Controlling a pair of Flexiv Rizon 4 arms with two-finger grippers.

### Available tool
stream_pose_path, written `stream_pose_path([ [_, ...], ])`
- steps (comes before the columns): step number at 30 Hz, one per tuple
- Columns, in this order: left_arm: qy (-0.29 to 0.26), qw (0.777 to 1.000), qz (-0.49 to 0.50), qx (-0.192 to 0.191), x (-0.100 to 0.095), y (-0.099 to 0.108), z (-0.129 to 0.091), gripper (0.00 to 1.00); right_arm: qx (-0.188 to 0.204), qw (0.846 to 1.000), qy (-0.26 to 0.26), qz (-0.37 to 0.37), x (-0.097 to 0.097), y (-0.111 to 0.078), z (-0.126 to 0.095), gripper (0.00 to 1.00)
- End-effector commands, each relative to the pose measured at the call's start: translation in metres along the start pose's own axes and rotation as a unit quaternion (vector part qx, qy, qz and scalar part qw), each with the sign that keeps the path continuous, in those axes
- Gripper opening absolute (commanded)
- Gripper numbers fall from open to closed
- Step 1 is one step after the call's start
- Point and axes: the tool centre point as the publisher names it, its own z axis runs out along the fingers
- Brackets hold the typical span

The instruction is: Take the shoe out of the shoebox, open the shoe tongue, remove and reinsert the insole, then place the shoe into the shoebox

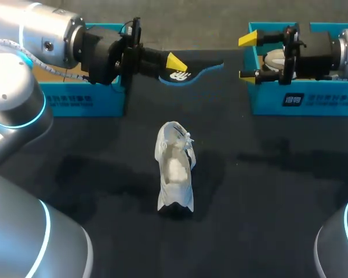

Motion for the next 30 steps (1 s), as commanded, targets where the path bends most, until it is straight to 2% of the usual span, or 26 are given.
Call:
stream_pose_path([
  [1, 0.008, 0.999, 0.031, -0.01, 0.004, 0.003, 0.001, 0.0, 0.0, 1.0, -0.002, 0.0, 0.0, 0.001, 0.002, 1.0],
  [11, 0.036, 0.974, 0.213, -0.063, 0.024, 0.033, 0.008, 0.0, 0.002, 1.0, 0.0, -0.001, 0.002, 0.0, 0.002, 1.0],
  [15, 0.049, 0.963, 0.255, -0.067, 0.03, 0.041, 0.01, 0.0, 0.007, 1.0, 0.001, -0.001, 0.003, -0.001, 0.004, 1.0],
  [21, 0.048, 0.961, 0.261, -0.076, 0.034, 0.048, 0.014, 0.0, 0.009, 1.0, 0.009, 0.002, 0.002, 0.0, 0.012, 1.0],
  [30, 0.048, 0.958, 0.258, -0.115, 0.036, 0.072, 0.028, 0.0, 0.018, 1.0, 0.019, 0.001, 0.002, -0.006, 0.027, 1.0],
])
